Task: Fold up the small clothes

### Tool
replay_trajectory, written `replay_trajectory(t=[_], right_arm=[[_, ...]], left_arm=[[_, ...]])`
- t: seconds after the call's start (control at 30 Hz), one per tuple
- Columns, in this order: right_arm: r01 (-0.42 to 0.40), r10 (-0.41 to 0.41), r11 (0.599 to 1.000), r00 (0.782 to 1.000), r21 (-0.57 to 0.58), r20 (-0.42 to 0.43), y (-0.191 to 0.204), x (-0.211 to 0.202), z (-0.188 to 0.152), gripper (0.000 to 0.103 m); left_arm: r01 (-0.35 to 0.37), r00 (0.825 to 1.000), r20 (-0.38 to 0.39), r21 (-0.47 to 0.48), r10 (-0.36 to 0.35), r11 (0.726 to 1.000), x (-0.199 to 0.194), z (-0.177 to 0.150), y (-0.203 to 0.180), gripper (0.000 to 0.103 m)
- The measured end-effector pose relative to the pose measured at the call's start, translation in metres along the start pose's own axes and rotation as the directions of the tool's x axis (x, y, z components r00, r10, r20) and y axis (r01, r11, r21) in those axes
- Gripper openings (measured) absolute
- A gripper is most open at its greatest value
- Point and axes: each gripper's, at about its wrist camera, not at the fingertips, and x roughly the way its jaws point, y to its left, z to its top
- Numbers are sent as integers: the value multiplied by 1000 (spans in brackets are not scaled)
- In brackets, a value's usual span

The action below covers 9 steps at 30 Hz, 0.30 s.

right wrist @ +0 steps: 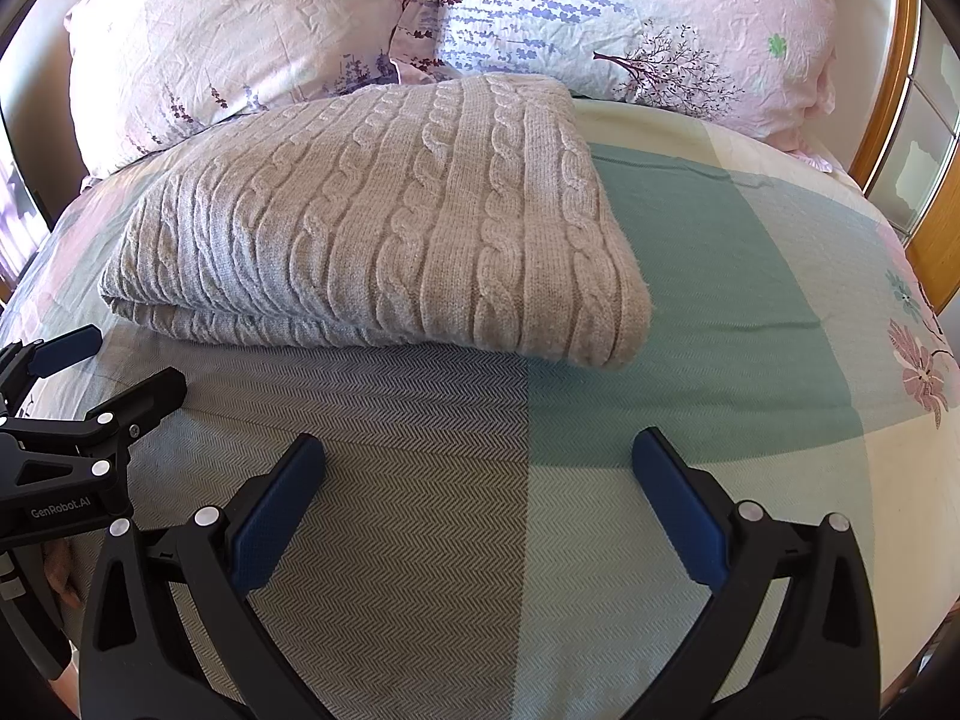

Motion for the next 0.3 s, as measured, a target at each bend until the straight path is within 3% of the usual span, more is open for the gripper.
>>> replay_trajectory(t=[0.3], right_arm=[[0, 0, 1000, 1000, 0, 0, 0, 0, 0, 102]], left_arm=[[0, 1000, 0, 0, 0, 1000, 0, 0, 0, 101]])
